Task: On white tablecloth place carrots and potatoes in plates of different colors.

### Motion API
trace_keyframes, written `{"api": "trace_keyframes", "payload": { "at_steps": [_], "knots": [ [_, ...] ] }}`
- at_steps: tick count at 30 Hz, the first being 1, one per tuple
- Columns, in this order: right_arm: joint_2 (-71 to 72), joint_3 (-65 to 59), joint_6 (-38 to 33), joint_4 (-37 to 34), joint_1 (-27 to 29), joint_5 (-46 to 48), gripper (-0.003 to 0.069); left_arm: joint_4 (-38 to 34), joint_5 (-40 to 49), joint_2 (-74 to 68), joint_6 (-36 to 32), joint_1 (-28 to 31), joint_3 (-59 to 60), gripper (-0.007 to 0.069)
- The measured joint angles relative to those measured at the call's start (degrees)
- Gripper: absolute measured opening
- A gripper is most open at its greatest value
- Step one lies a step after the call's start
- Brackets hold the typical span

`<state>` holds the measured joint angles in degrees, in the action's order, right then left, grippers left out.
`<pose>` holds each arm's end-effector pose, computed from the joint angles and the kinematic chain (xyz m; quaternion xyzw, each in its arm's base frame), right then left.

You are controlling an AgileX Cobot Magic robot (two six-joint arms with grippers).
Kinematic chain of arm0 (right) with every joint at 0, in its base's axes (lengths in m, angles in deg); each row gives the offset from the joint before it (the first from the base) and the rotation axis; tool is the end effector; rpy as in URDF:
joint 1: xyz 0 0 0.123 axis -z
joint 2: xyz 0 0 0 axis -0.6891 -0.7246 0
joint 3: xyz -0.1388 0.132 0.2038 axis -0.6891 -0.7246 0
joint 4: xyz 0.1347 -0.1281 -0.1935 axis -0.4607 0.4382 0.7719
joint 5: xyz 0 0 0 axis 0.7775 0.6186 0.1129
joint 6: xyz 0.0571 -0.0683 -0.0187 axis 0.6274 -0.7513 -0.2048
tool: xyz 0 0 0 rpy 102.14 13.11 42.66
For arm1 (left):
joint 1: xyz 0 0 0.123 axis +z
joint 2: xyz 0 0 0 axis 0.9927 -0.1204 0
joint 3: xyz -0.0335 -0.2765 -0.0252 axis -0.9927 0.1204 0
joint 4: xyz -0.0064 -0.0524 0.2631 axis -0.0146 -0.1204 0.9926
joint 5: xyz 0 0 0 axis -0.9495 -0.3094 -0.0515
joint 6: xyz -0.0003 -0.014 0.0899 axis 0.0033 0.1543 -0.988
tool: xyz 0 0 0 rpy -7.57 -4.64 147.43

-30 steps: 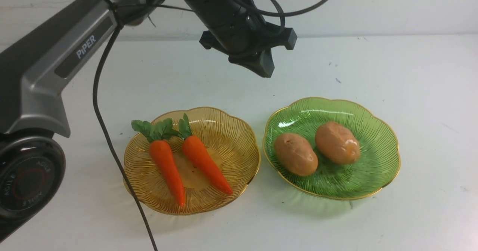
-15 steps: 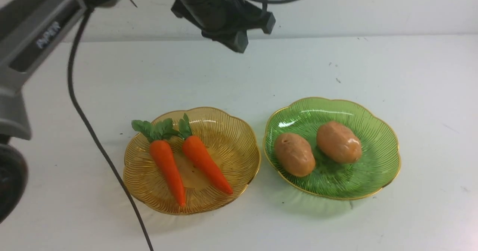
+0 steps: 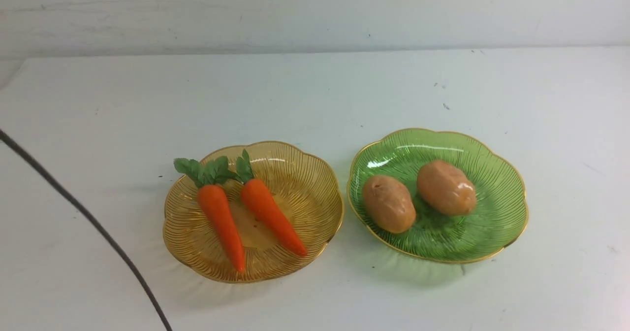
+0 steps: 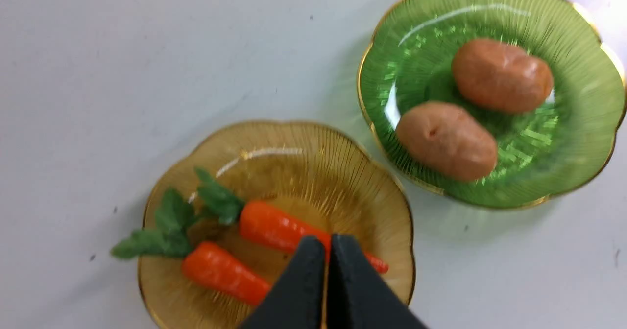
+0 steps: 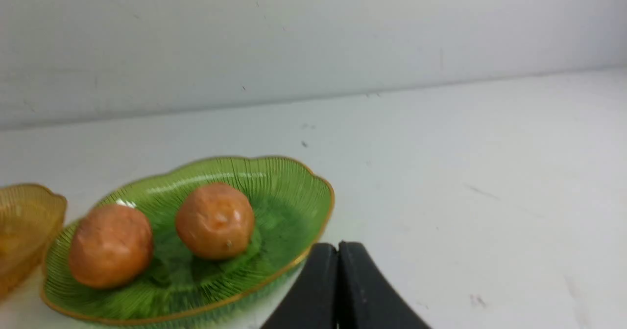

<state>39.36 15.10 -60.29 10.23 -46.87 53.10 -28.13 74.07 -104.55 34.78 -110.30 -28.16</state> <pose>0.0776 0.0045 0.1819 0.0427 0.7653 0.0726 0.6381 0.3052 -0.1621 0.4411 0.2551 0.9084 -0.0919 0.3181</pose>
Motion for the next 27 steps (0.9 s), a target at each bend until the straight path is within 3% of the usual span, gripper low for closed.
{"api": "trace_keyframes", "payload": {
  "at_steps": [6,13,16,27],
  "knots": [
    [0.0,0.0,0.0,1.0,1.9,7.4,-0.0015,2.4,0.0,10.7,0.3,0.0,14.8,-0.0003],
    [0.0,0.0,0.0,1.3,1.9,7.9,-0.0015,6.4,0.0,23.1,1.0,-0.1,27.4,-0.0003],
    [0.0,0.0,0.0,1.3,1.9,7.9,-0.0015,9.8,0.0,32.4,3.7,-0.1,34.7,-0.0003],
    [0.0,0.0,-2.5,1.4,1.9,7.9,-0.0015,11.5,0.0,56.8,12.8,-0.1,55.0,-0.0003]
  ]
}}
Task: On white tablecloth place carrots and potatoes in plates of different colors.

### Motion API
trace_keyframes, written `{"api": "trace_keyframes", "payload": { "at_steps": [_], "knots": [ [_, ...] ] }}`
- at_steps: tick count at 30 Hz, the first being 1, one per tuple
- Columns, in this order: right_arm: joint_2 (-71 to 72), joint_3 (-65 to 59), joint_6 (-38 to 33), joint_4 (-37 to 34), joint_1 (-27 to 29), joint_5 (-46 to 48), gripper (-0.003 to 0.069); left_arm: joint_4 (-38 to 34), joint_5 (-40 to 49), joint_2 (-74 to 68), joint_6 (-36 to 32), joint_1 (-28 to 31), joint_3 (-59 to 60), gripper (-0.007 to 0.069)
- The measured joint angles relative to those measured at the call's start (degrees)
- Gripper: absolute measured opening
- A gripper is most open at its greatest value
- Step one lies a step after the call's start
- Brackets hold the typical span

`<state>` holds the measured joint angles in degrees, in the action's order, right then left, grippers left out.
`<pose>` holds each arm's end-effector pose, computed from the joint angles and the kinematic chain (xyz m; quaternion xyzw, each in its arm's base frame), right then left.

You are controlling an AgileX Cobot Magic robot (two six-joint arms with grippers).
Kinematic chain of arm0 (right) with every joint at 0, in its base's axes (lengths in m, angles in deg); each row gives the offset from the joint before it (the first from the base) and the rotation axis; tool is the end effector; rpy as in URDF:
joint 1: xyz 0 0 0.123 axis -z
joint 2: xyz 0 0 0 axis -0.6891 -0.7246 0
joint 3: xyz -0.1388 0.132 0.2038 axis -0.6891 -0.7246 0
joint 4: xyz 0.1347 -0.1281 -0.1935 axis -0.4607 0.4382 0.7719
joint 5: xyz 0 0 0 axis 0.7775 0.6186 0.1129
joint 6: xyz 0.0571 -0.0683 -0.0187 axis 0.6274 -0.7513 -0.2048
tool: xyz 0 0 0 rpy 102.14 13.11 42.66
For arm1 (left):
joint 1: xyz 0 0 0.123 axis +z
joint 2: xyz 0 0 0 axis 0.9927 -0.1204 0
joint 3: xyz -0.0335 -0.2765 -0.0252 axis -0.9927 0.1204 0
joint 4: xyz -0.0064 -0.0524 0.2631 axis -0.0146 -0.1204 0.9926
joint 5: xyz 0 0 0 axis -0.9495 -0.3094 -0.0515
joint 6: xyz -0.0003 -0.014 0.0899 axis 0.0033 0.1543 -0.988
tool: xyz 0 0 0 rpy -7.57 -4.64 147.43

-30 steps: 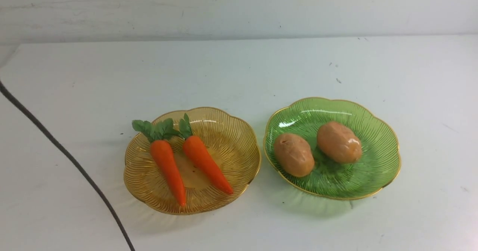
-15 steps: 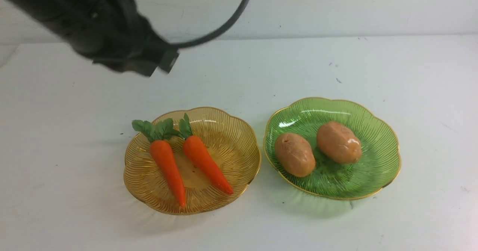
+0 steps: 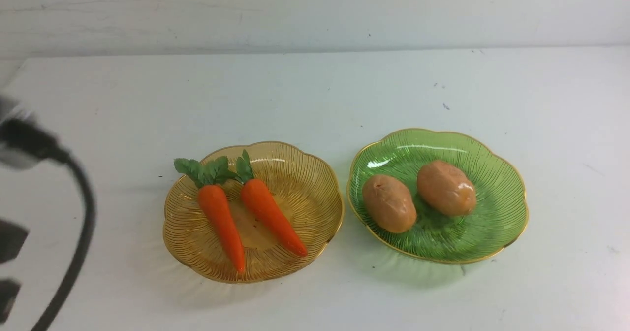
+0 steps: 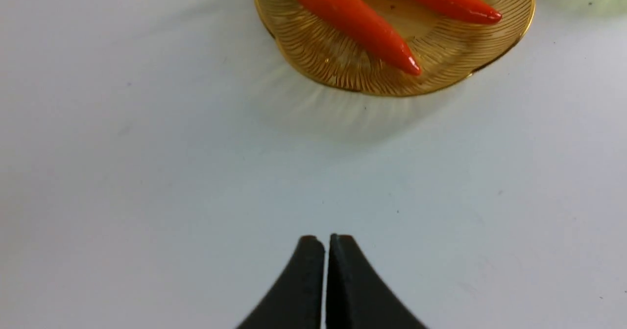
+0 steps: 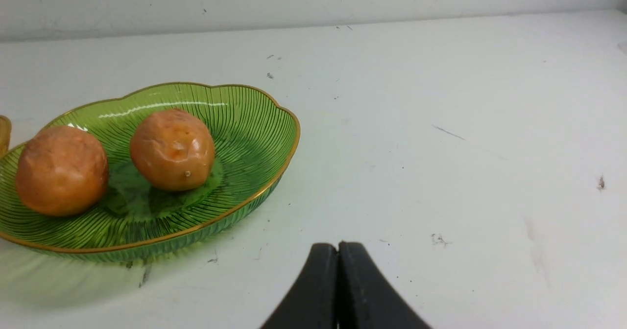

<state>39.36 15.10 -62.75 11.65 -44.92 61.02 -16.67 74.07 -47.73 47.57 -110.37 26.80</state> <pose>0.0746 0.0010 0.1697 0.0349 0.8083 0.0335 0.5868 0.0877 -0.0309 0.3648 0.1482 0.9241 -0.0364 0.3505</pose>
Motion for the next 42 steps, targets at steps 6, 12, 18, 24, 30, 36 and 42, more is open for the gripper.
{"api": "trace_keyframes", "payload": {
  "at_steps": [6,12,18,24,30,36,42],
  "knots": [
    [0.0,0.0,-1.6,0.0,0.0,0.0,-0.0015,0.0,-4.6,14.9,5.0,0.0,10.4,-0.0003],
    [0.0,0.0,-1.8,0.0,0.0,0.0,-0.0015,1.8,-19.2,25.1,7.2,0.0,19.8,-0.0003],
    [0.0,0.0,-1.8,0.0,0.0,0.0,-0.0015,6.9,-39.8,29.5,9.6,0.0,29.3,-0.0003],
    [0.0,0.0,-1.8,0.0,0.0,0.0,-0.0015,9.5,-54.7,29.6,9.9,0.0,33.7,-0.0003],
    [0.0,0.0,-1.8,0.0,0.0,0.0,-0.0015,10.8,-60.6,29.6,9.9,0.0,35.4,-0.0003],
    [0.0,0.0,-1.8,0.0,0.0,0.0,-0.0015,10.8,-60.7,29.6,9.9,0.0,35.6,-0.0003],
    [0.0,0.0,-1.8,0.0,0.0,0.0,-0.0015,-4.5,-61.9,29.7,-1.2,2.8,42.9,-0.0003]
  ]
}}
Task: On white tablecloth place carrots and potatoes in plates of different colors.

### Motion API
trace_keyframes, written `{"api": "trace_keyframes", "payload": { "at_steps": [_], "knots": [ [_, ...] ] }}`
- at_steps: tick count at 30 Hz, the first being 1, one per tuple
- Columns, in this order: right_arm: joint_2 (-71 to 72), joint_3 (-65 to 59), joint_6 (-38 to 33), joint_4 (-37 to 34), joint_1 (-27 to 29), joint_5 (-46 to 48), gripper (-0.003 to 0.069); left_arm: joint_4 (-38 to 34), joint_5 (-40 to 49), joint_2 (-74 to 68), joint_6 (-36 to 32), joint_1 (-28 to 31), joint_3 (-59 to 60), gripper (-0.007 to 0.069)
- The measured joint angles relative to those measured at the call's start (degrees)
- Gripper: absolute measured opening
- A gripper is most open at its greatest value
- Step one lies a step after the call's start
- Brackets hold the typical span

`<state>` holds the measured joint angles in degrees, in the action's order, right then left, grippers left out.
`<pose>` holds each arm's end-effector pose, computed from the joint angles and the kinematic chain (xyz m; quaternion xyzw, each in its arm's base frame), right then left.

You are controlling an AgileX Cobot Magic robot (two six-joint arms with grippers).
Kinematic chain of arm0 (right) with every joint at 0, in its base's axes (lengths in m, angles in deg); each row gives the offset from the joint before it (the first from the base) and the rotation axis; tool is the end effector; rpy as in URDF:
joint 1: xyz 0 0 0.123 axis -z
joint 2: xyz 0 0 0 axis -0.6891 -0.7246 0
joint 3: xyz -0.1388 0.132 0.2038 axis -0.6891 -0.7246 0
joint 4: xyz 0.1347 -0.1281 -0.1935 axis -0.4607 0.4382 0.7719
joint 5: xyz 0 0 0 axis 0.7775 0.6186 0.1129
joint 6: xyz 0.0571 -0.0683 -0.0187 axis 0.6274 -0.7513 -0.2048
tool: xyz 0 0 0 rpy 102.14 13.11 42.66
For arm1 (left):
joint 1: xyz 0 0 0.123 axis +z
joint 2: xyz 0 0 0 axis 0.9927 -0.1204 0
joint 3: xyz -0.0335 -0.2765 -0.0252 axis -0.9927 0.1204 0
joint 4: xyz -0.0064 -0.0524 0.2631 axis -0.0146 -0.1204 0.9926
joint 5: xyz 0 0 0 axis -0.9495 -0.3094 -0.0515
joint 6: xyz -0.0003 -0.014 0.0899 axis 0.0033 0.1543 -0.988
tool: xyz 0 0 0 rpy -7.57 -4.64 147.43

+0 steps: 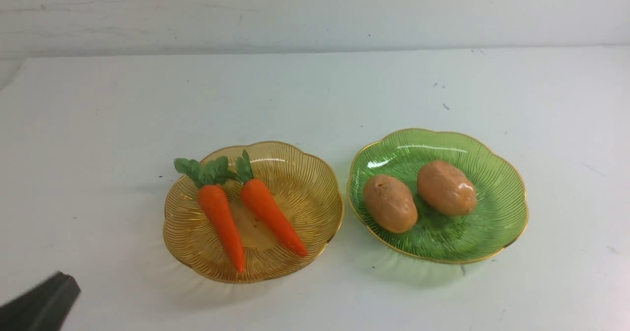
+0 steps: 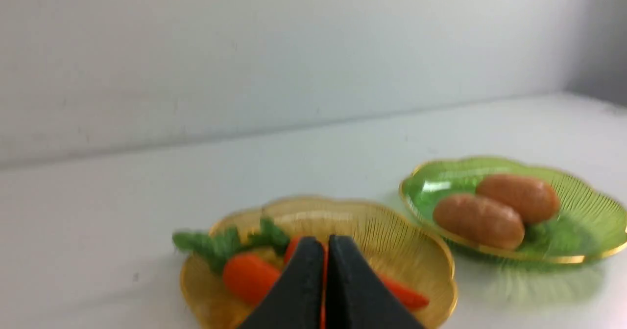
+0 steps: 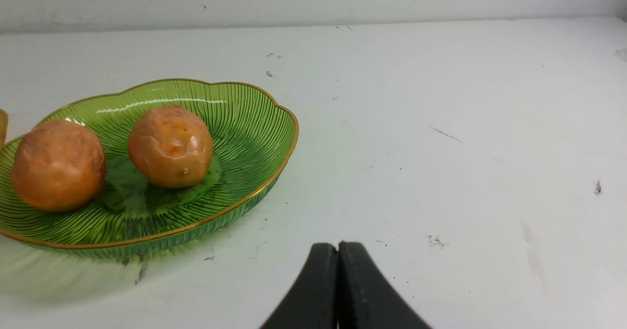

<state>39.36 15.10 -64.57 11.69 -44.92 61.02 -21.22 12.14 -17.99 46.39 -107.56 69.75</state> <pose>0.0746 0.0009 0.1697 0.0219 0.8087 0.0239 0.5873 0.0724 -0.0318 0.2468 0.1244 0.7013 -0.1667 0.6819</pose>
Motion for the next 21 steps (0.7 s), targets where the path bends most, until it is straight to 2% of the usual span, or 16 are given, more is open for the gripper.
{"api": "trace_keyframes", "payload": {
  "at_steps": [3,6,7,9,13,21],
  "knots": [
    [0.0,0.0,0.0,0.0,0.0,0.0,-0.0015,-9.4,0.2,0.0,-11.0,5.4,6.2,-0.0003],
    [0.0,0.0,0.0,0.0,0.0,0.0,-0.0015,-11.2,0.4,0.3,-15.2,9.6,9.1,-0.0003],
    [0.0,0.0,0.0,0.0,0.0,0.0,-0.0015,-11.8,1.4,2.1,-16.6,13.7,10.5,-0.0003],
    [0.0,0.0,0.0,0.0,0.0,0.0,-0.0015,-12.1,1.8,4.4,-16.6,18.4,10.8,-0.0003],
    [0.0,0.0,0.0,0.0,0.0,0.0,-0.0015,-11.2,4.1,5.5,-14.7,23.4,10.8,-0.0003],
    [0.0,0.0,0.0,0.0,0.0,0.0,-0.0015,0.7,9.2,5.6,-3.6,21.7,10.8,-0.0003]
  ]
}}
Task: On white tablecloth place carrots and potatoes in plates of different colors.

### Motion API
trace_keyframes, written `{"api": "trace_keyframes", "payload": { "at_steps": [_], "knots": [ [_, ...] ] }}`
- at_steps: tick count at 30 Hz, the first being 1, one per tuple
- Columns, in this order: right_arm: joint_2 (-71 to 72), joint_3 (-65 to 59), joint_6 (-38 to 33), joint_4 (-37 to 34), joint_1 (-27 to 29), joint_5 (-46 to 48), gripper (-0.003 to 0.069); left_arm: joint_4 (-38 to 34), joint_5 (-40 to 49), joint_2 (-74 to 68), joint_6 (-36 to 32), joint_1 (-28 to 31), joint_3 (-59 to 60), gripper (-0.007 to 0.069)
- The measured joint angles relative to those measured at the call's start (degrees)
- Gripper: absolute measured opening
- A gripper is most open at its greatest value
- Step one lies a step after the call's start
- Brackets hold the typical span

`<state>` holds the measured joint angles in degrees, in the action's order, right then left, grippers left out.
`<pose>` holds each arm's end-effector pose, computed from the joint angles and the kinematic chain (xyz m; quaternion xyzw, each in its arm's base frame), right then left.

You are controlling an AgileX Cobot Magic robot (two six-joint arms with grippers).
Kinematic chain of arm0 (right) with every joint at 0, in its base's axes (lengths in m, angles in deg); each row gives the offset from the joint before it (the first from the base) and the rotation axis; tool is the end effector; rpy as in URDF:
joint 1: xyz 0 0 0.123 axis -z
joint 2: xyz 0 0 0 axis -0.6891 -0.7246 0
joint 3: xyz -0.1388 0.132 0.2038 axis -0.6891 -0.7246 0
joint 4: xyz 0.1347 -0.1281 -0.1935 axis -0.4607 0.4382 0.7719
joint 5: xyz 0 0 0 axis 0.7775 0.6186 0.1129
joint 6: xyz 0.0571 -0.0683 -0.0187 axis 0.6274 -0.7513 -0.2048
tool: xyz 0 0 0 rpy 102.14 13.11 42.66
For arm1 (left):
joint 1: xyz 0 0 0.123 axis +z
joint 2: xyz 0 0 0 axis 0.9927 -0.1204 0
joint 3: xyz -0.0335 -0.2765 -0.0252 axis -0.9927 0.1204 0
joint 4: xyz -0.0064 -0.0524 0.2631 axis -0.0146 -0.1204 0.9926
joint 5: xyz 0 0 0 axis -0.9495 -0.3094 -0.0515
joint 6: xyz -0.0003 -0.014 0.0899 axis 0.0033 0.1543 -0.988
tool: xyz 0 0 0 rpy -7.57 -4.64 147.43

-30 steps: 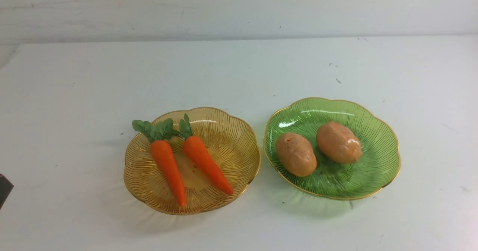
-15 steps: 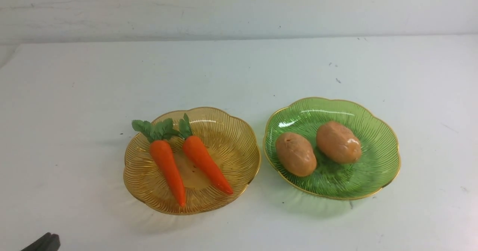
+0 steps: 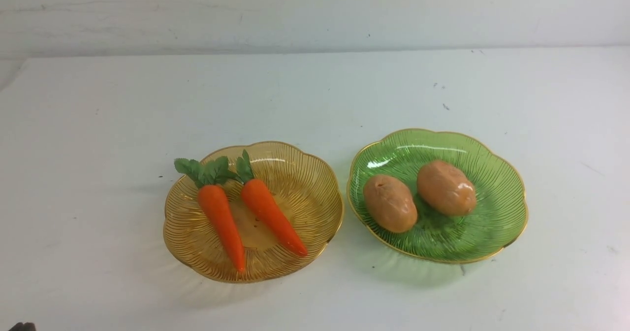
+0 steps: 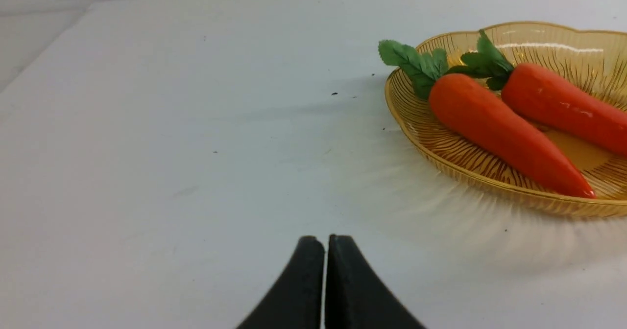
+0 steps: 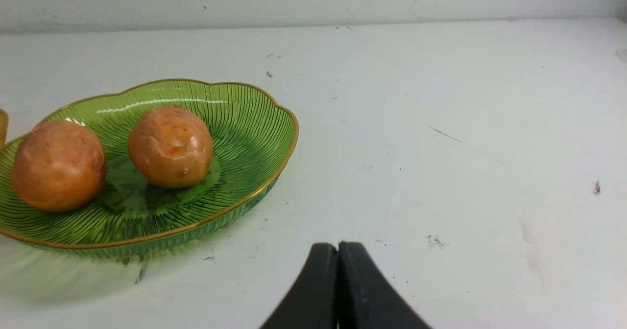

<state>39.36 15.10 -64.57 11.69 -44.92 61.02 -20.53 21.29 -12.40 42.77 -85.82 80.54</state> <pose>0.0746 0.0009 0.1697 0.0219 0.8087 0.0239 0.5873 0.0758 -0.0012 0.1736 0.0139 0.7940 -0.0018 0.6078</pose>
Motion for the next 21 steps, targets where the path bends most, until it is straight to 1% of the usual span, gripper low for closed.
{"api": "trace_keyframes", "payload": {
  "at_steps": [2,5,9,15,21],
  "knots": [
    [0.0,0.0,0.0,0.0,0.0,0.0,-0.0015,1.0,0.5,0.0,1.7,-0.7,0.0,-0.0003],
    [0.0,0.0,0.0,0.0,0.0,0.0,-0.0015,1.3,1.9,0.0,2.6,-0.8,0.0,-0.0003],
    [0.0,0.0,1.2,0.0,0.0,0.0,-0.0015,1.4,2.5,0.0,2.6,-0.6,0.0,-0.0003],
    [0.0,0.0,1.3,0.0,0.0,0.0,-0.0015,1.4,2.5,0.0,2.6,1.5,0.0,-0.0003],
    [0.0,0.0,1.3,0.0,0.0,0.0,-0.0015,1.3,2.5,0.0,2.6,1.6,0.0,-0.0003]
  ]
}}
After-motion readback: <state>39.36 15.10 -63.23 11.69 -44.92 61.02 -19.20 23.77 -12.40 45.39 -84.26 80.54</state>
